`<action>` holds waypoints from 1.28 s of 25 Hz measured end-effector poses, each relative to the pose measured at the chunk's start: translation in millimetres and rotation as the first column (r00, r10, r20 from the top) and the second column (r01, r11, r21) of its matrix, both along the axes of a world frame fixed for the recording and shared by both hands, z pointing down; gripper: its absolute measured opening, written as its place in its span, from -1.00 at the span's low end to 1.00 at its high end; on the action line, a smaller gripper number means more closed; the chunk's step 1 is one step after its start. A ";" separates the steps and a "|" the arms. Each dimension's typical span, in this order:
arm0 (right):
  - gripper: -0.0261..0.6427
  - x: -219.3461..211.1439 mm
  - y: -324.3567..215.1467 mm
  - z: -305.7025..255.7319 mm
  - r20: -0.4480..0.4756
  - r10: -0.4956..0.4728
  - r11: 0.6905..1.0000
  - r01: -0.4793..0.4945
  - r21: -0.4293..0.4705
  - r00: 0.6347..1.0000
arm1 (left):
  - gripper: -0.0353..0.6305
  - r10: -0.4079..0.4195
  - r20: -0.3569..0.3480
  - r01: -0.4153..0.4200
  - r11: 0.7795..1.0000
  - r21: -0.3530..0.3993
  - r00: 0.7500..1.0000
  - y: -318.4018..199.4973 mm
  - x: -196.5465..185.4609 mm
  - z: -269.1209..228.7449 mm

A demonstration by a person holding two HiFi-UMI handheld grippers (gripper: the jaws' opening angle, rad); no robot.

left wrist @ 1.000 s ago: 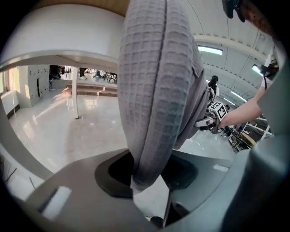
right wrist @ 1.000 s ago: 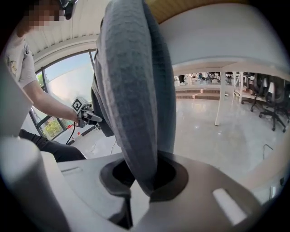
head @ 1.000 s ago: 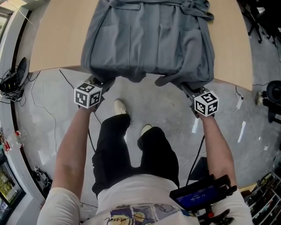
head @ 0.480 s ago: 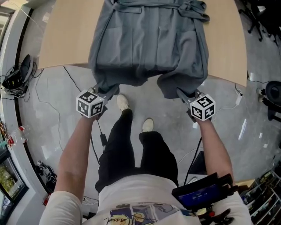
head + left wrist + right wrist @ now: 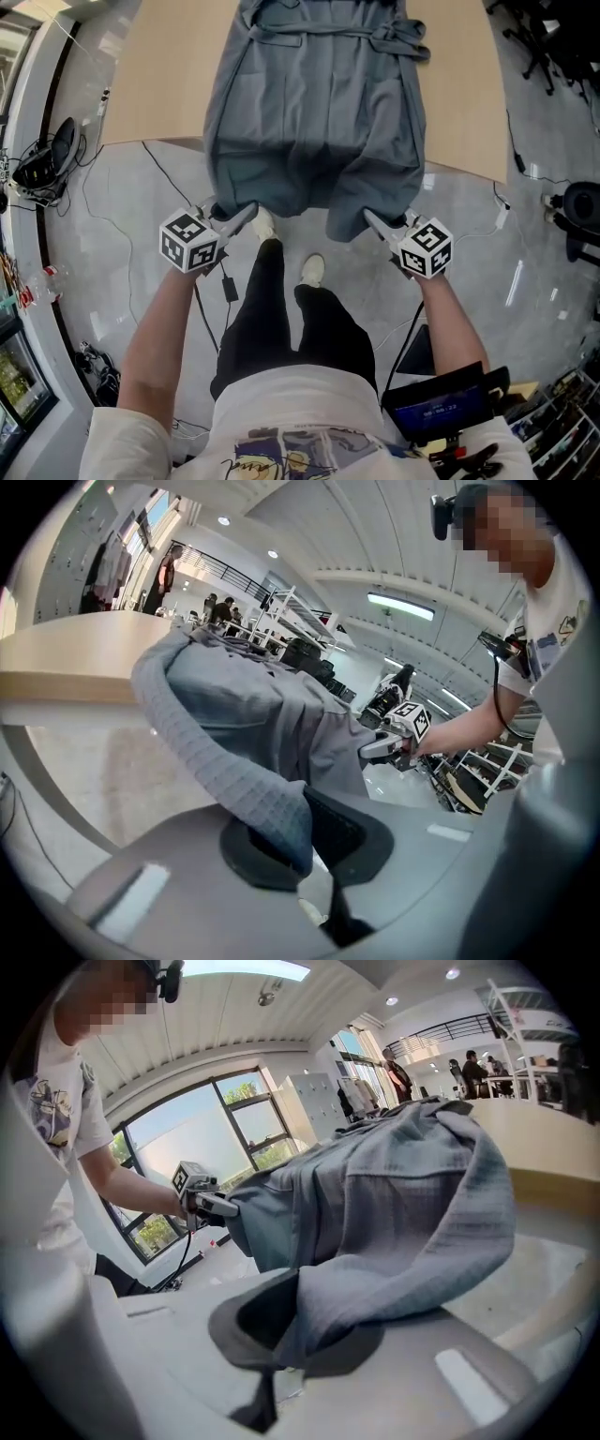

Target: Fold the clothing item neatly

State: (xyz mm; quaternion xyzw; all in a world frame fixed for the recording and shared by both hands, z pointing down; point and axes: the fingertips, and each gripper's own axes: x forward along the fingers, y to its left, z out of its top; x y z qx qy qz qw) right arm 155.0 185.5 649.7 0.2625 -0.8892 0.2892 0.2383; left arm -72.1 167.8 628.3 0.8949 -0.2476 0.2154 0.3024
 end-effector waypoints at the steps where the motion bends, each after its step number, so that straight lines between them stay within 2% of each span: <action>1: -0.88 -2.5 2.0 -8.3 0.007 -0.008 1.000 0.008 0.008 1.000 | -0.86 0.009 -0.009 -0.009 1.000 0.007 1.000 2.7 2.1 -8.2; 6: -0.88 -11.1 4.5 -56.3 0.037 -0.046 0.997 0.043 0.062 0.998 | -0.86 0.044 -0.086 -0.040 0.998 0.047 0.995 9.0 14.4 -58.3; 13: -0.88 -13.7 -0.1 -122.3 0.066 -0.110 0.987 0.101 0.122 0.992 | -0.86 0.079 -0.213 -0.062 0.994 0.085 0.974 1.5 28.9 -132.5; 19: -0.88 -21.2 -16.2 -159.4 0.061 -0.117 0.978 0.104 0.181 0.991 | -0.86 0.132 -0.216 -0.095 0.980 0.173 0.967 -10.2 24.3 -174.6; 22: -0.88 -26.5 -24.1 -175.7 0.056 -0.123 0.975 0.110 0.195 0.991 | -0.86 0.154 -0.219 -0.113 0.975 0.191 0.963 -16.7 22.9 -191.1; 27: -0.88 -25.6 -47.3 -201.4 0.070 -0.119 0.970 0.101 0.220 0.990 | -0.86 0.162 -0.306 -0.106 0.976 0.190 0.938 -41.9 25.7 -219.3; 32: -0.88 -22.3 -63.5 -223.2 0.098 -0.094 0.970 0.069 0.233 0.991 | -0.86 0.159 -0.356 -0.086 0.973 0.212 0.921 -66.0 14.5 -247.6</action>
